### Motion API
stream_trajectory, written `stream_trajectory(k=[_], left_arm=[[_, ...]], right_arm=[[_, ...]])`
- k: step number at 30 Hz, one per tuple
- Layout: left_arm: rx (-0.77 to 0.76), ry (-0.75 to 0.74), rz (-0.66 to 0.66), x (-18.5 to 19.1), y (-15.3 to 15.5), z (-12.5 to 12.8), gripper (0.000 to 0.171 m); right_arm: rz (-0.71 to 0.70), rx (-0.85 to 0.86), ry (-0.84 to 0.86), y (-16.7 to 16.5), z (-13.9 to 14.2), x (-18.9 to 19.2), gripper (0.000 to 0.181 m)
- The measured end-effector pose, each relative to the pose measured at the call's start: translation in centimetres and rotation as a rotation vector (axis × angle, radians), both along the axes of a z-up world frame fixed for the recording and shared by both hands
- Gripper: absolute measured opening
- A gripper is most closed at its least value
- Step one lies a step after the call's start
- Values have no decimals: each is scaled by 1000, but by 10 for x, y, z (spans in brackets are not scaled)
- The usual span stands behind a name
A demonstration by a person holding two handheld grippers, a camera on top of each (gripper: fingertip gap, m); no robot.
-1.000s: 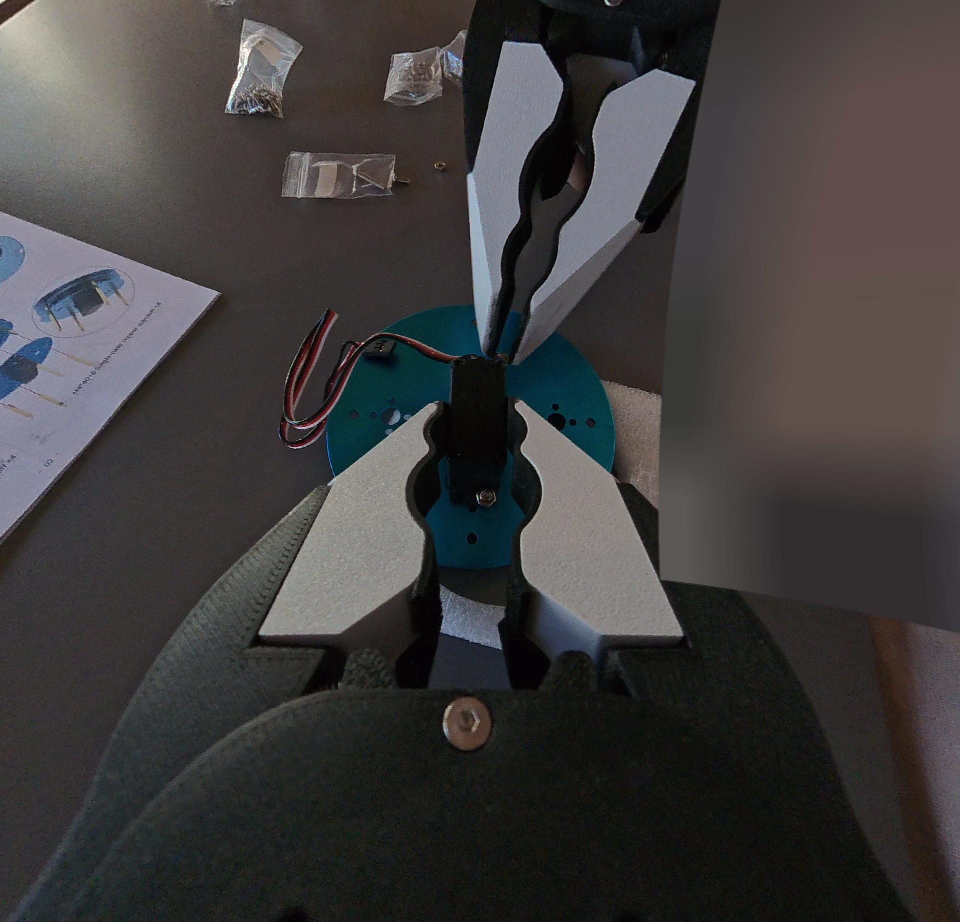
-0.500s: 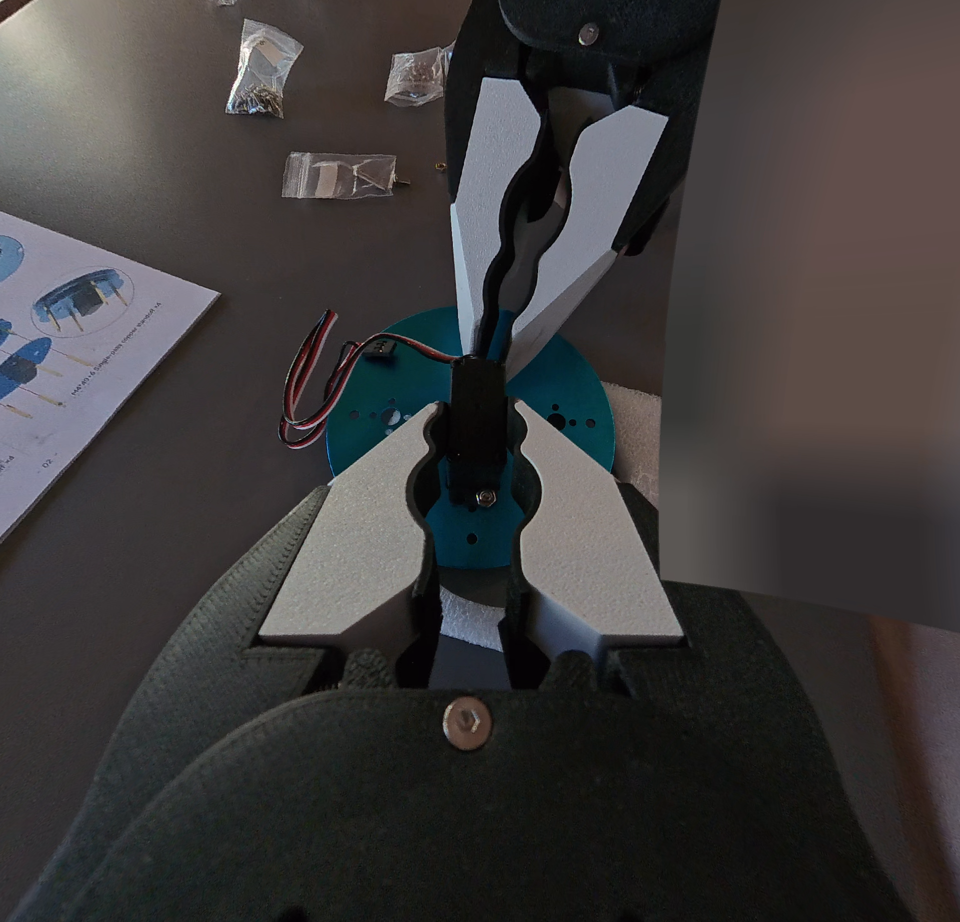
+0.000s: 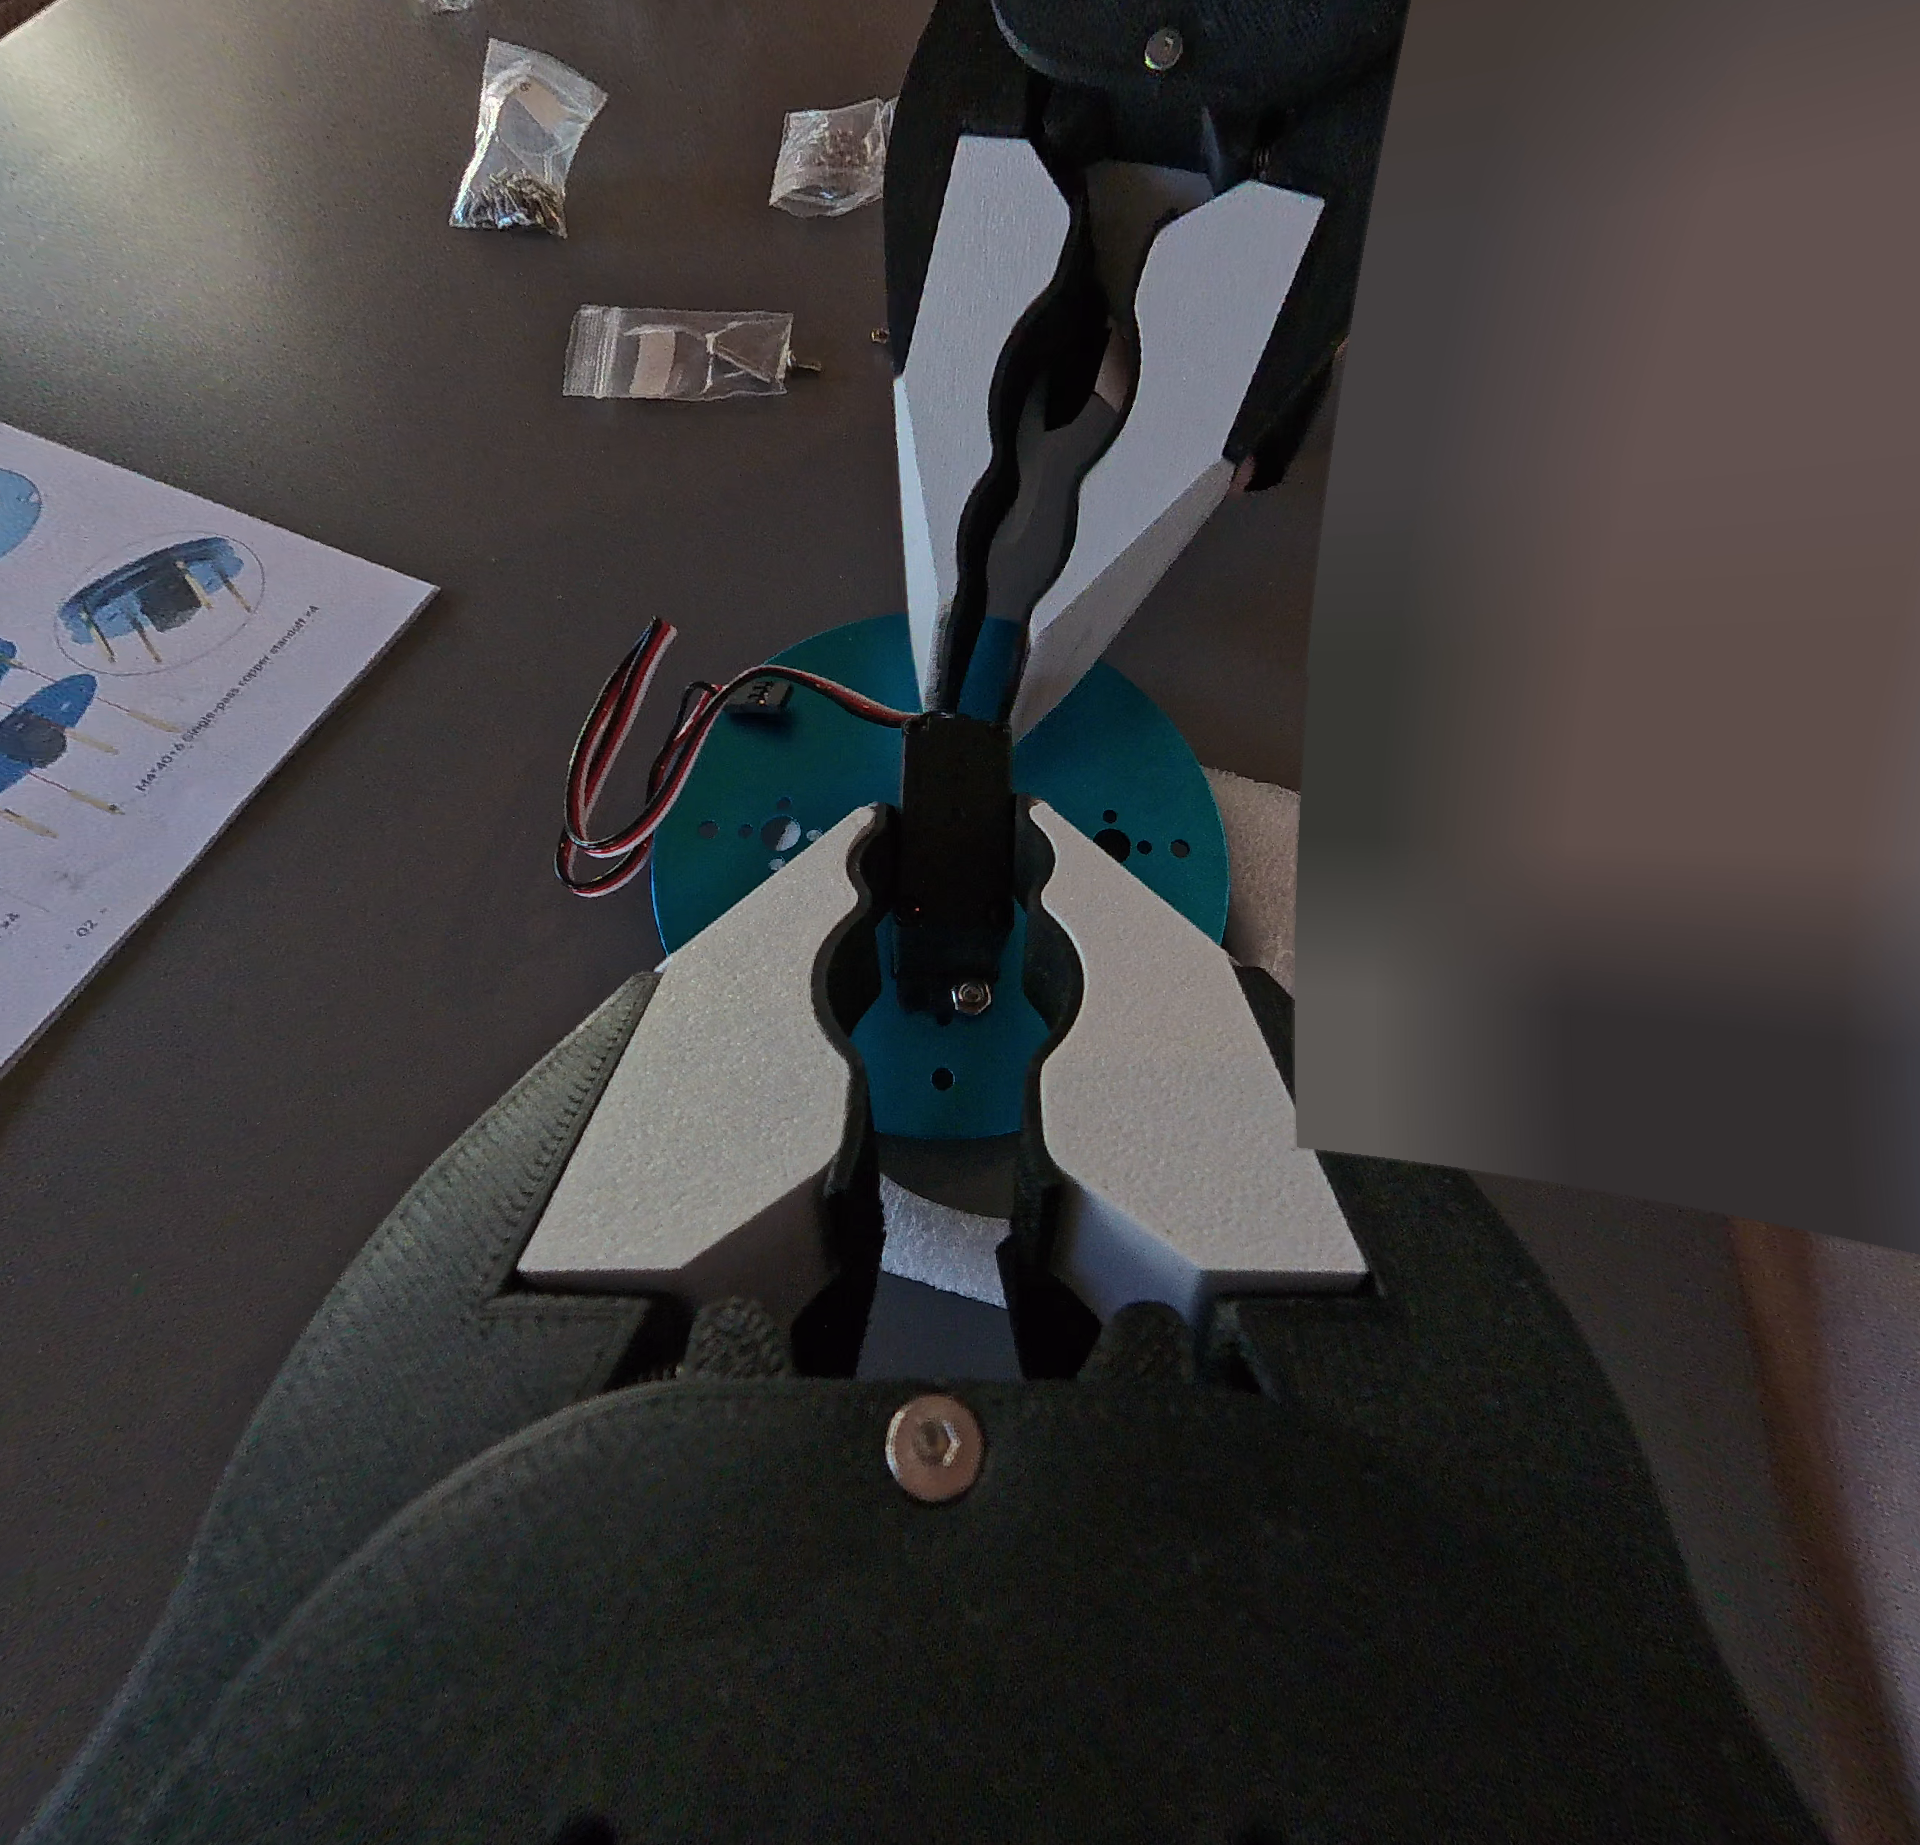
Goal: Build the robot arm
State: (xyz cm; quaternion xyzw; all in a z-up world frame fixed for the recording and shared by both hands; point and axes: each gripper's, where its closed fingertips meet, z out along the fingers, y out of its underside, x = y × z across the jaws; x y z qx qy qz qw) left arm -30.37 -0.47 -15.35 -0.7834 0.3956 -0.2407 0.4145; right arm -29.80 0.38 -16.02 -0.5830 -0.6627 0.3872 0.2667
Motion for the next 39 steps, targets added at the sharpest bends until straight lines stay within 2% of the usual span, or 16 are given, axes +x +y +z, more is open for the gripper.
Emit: stream_trajectory(k=[12, 21, 26, 31, 35, 37, 39], left_arm=[[0, -3, 1, 0, 0, 0, 23], [0, -4, 1, 0, -1, 0, 23], [-2, -8, 2, 0, -1, 0, 23], [-3, -8, 1, 0, -1, 1, 23], [-3, -8, 1, 0, -1, 1, 23], [-4, -10, 1, 0, -1, 1, 23], [-4, -11, 1, 0, -1, 1, 23]], right_arm=[[38, 13, -17, -9, -4, 4, 4], [25, 13, -8, -8, -3, 2, 14], [48, 16, -16, -12, -3, 6, 6], [15, 39, -4, -5, -3, 3, 18], [43, 44, -8, -12, -3, 4, 18], [62, 28, -21, -15, -4, 8, 9], [46, 22, -5, -13, -1, 8, 9]])
